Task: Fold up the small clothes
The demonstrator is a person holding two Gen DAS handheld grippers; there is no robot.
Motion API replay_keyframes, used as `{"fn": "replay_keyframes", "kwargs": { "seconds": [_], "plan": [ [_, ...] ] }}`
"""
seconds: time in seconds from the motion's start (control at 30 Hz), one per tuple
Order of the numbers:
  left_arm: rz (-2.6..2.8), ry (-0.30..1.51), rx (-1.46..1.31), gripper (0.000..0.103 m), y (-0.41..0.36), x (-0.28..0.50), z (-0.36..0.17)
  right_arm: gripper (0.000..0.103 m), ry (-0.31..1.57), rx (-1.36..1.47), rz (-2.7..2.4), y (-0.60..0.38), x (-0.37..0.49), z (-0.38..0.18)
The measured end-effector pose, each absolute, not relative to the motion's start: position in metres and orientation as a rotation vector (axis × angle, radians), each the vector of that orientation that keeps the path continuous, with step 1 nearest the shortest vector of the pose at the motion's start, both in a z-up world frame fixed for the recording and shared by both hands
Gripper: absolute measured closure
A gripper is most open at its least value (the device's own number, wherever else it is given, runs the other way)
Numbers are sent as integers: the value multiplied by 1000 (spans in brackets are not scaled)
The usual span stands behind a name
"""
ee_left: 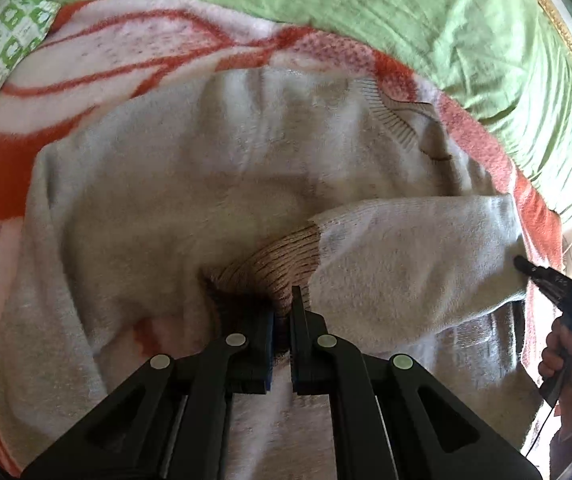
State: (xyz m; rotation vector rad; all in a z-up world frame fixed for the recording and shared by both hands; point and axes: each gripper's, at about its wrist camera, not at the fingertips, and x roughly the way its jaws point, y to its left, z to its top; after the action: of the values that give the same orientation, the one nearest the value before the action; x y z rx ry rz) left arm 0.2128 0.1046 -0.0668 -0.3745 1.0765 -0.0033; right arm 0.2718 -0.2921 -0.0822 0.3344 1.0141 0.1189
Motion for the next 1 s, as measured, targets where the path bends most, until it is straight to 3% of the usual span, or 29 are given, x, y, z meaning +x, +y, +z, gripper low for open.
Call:
{"fn": "replay_keyframes", "kwargs": {
  "seconds": [0.13, 0.37, 0.43, 0.57, 0.63, 0.67, 0.7, 0.8, 0.83, 1.0],
  "plan": [
    [-44, 1068, -332, 99, 82, 227, -63, 96, 955, 265, 87, -308, 264, -56],
    [0, 1128, -301, 98, 83, 243, -96, 96, 1032, 255, 33, -310, 270, -88],
    [11, 1134, -284, 93, 85, 241, -97, 95, 1036, 276, 31, -309, 269, -85],
    [27, 1131, -299, 85, 92, 230, -87, 84, 1037, 248, 15, -298, 263, -72],
    [38, 1125, -306, 84, 98, 219, -80, 73, 1006, 259, 23, -295, 252, -60],
    [40, 1121, -309, 83, 100, 213, -76, 63, 988, 267, 27, -295, 244, -53],
    [42, 1119, -310, 77, 102, 204, -72, 58, 961, 284, 45, -291, 234, -45],
    [85, 1120, -296, 37, 114, 172, -58, 56, 938, 302, 109, -275, 213, -32],
    [97, 1115, -291, 29, 117, 160, -55, 56, 934, 303, 131, -268, 204, -29],
    [117, 1160, -324, 22, 146, 106, -51, 52, 961, 324, 237, -226, 161, -27]
  ]
}}
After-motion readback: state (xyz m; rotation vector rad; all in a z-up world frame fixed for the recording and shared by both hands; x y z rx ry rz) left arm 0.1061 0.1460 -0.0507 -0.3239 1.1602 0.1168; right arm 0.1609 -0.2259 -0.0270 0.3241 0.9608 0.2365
